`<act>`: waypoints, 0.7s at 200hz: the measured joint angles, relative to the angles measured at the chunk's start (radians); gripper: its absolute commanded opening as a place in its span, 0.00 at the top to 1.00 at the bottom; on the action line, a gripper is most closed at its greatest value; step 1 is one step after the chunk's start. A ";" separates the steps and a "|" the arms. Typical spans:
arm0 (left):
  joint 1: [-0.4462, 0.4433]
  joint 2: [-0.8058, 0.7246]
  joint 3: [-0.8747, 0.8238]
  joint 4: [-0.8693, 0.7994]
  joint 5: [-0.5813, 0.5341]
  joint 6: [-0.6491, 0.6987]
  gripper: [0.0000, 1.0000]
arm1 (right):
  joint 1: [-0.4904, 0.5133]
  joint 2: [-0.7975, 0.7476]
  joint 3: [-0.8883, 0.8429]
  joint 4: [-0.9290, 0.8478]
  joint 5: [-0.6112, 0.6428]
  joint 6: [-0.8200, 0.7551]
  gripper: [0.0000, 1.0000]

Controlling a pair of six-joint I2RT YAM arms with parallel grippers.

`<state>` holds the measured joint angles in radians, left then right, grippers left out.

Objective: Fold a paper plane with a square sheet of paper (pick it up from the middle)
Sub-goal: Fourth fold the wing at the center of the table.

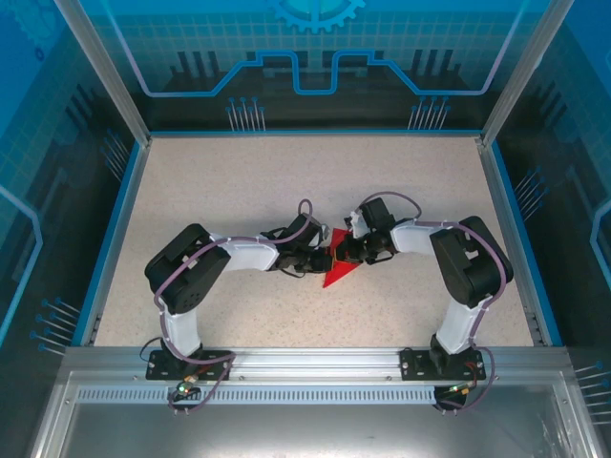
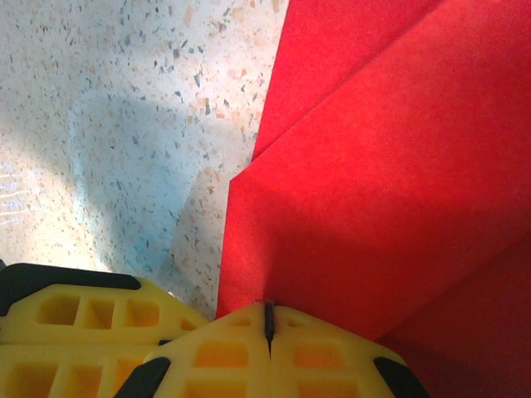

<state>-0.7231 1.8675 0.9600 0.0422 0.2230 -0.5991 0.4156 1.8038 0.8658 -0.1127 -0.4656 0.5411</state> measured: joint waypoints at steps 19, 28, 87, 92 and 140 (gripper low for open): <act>0.000 0.000 0.004 -0.005 0.001 0.001 0.95 | -0.005 0.002 -0.009 0.017 -0.013 0.001 0.96; 0.000 0.000 0.007 -0.010 0.001 0.004 0.95 | -0.005 0.002 -0.010 0.020 -0.014 0.001 0.97; 0.000 -0.086 0.008 -0.002 0.001 0.008 0.96 | -0.005 0.003 -0.009 0.020 -0.014 0.001 1.00; 0.000 -0.087 0.009 0.001 0.001 0.008 0.97 | -0.005 0.003 -0.009 0.020 -0.014 0.001 1.00; 0.000 -0.061 0.014 0.003 0.002 0.008 0.99 | -0.005 0.004 -0.009 0.020 -0.014 0.001 1.00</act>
<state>-0.7231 1.8061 0.9741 0.0456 0.2245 -0.5915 0.4103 1.8080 0.8570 -0.0929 -0.4801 0.5423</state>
